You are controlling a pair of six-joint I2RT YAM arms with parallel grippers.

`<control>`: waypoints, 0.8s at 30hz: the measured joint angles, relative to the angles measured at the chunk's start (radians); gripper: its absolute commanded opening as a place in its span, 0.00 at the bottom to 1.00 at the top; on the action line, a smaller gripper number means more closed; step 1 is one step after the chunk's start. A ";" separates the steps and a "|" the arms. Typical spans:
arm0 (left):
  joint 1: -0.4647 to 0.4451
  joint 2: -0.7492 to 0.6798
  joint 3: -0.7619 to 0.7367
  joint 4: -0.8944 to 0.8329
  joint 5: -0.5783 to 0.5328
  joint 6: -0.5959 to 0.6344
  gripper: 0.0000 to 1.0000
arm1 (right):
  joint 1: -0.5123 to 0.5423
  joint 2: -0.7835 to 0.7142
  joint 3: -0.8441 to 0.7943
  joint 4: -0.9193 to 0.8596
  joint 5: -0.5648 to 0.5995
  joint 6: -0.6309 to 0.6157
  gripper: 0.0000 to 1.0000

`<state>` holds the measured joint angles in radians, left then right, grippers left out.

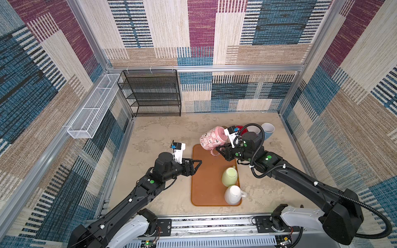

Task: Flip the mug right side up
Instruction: 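Lift and tilt the pink mug with the right gripper toward the left gripper, then close the left gripper on the pink mug's rim while the right gripper holds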

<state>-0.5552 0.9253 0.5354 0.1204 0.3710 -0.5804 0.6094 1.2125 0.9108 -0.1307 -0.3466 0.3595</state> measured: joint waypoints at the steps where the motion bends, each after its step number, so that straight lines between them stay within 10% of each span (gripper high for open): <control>1: 0.002 0.004 -0.013 0.035 0.005 -0.009 0.76 | -0.013 -0.005 -0.012 0.019 -0.024 0.006 0.00; 24: 0.001 0.259 -0.059 0.715 0.142 -0.198 0.64 | -0.067 -0.001 -0.179 0.599 -0.334 0.238 0.00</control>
<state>-0.5541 1.1843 0.4767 0.8352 0.5125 -0.7788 0.5426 1.2118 0.7322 0.4679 -0.6804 0.5980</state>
